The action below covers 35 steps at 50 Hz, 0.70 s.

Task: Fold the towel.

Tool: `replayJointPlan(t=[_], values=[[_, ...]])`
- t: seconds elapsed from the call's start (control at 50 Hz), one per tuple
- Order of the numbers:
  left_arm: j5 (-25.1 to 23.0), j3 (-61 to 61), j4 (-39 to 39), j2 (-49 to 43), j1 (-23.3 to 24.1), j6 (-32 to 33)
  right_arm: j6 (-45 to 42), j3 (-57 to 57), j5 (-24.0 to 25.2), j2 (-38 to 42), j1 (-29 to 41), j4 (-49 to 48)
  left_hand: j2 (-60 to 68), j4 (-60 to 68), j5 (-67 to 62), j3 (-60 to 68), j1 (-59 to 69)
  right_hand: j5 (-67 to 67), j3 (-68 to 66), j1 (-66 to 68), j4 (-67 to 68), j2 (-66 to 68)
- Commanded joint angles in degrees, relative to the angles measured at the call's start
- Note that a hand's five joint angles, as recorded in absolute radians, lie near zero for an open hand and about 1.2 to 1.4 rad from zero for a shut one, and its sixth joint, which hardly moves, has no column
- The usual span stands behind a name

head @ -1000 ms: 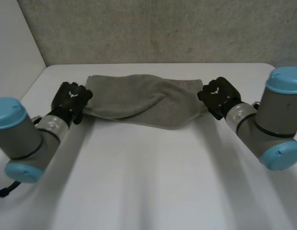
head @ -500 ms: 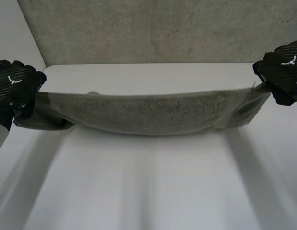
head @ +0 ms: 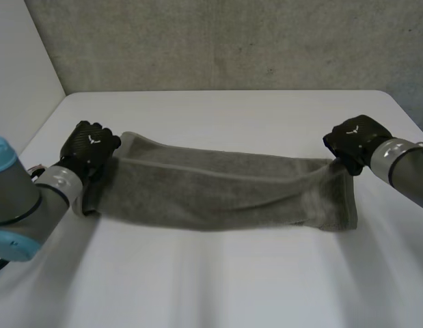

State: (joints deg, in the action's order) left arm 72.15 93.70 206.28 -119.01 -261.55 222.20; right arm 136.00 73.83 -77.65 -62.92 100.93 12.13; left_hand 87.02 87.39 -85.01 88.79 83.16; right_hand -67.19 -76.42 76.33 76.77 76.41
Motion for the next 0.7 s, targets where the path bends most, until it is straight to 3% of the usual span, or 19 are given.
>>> replayJointPlan(t=[0.02,0.08,0.12,0.14,0.16,0.18,0.2,0.22,0.26,0.3,0.48,0.54,0.58,0.7], values=[[1.7,-15.5,-2.3,-5.0,2.3,3.1,0.3,-16.3,-2.5,6.6,3.3,-1.1,-7.0,-7.4,15.0,-8.8,-3.2,-2.8,-3.6,3.7,3.2,3.6],[4.9,-25.3,-1.7,-4.7,3.9,1.6,0.6,-23.6,-5.7,8.0,4.0,-3.8,-7.0,-7.4,15.0,-8.8,-3.2,-2.8,-3.6,3.7,3.2,3.6],[7.5,-30.1,-1.0,-4.2,4.8,-0.5,2.9,-32.1,-11.7,8.1,6.5,-18.1,-7.0,-7.4,15.0,-8.8,-3.2,-2.8,-3.6,3.7,3.2,3.6],[9.5,-34.2,0.5,-2.9,5.4,-4.2,2.9,-32.1,-11.7,8.1,6.5,-18.2,-7.0,-7.4,15.0,-8.8,-3.2,-2.8,-3.6,3.7,3.2,3.6],[9.5,-34.2,0.5,-2.9,5.4,-4.2,4.9,-31.6,-13.0,6.5,6.7,-25.6,-7.0,-7.4,15.0,-8.8,-3.2,-2.8,-3.6,3.7,3.2,3.6],[11.6,-37.2,3.0,-0.5,5.8,-9.3,4.9,-31.6,-13.0,6.5,6.7,-25.7,-7.0,-7.4,15.0,-8.8,-3.2,-2.8,-3.6,3.7,3.2,3.6],[13.1,-39.1,5.2,2.3,5.4,-14.9,7.1,-30.3,-13.6,3.2,6.6,-32.1,-7.0,-7.4,15.0,-8.8,-3.2,-2.8,-3.6,3.7,3.2,3.6],[13.1,-39.1,5.3,2.3,5.4,-15.0,8.6,-28.1,-13.5,-0.6,6.9,-36.1,-7.0,-7.4,15.0,-8.8,-3.2,-2.8,-3.6,3.7,3.2,3.6],[14.2,-41.1,8.0,6.1,5.1,-24.1,9.8,-25.9,-13.2,-3.8,6.8,-36.7,-7.0,-7.4,15.0,-8.8,-3.2,-2.8,-3.6,3.7,3.2,3.6],[14.1,-41.7,8.3,6.4,5.0,-26.5,10.3,-24.0,-12.7,-5.6,6.6,-36.1,-7.0,-7.4,15.0,-8.8,-3.2,-2.8,-3.6,3.7,3.2,3.6],[12.7,-36.0,1.3,4.6,3.5,-23.2,10.5,-12.5,-6.7,-6.1,6.6,-25.9,-7.0,-7.4,15.0,-8.8,-3.2,-2.8,-3.6,3.7,3.2,3.6],[8.6,-28.0,0.0,4.3,1.6,-22.3,10.4,-8.2,-5.0,-6.0,6.6,-23.7,-7.0,-7.4,15.0,-8.8,-3.2,-2.8,-3.6,3.7,3.2,3.6],[3.5,-18.4,0.9,4.3,0.8,-21.5,10.2,-5.3,-3.9,-5.9,6.5,-23.1,-7.0,-7.4,15.0,-8.8,-3.2,-2.8,-3.6,3.7,3.2,3.6],[-2.1,-5.7,6.1,4.1,0.8,-17.8,8.8,6.3,0.0,-5.6,4.5,-22.9,-7.0,-7.4,15.0,-8.8,-3.2,-2.8,-3.6,3.7,3.2,3.6]])
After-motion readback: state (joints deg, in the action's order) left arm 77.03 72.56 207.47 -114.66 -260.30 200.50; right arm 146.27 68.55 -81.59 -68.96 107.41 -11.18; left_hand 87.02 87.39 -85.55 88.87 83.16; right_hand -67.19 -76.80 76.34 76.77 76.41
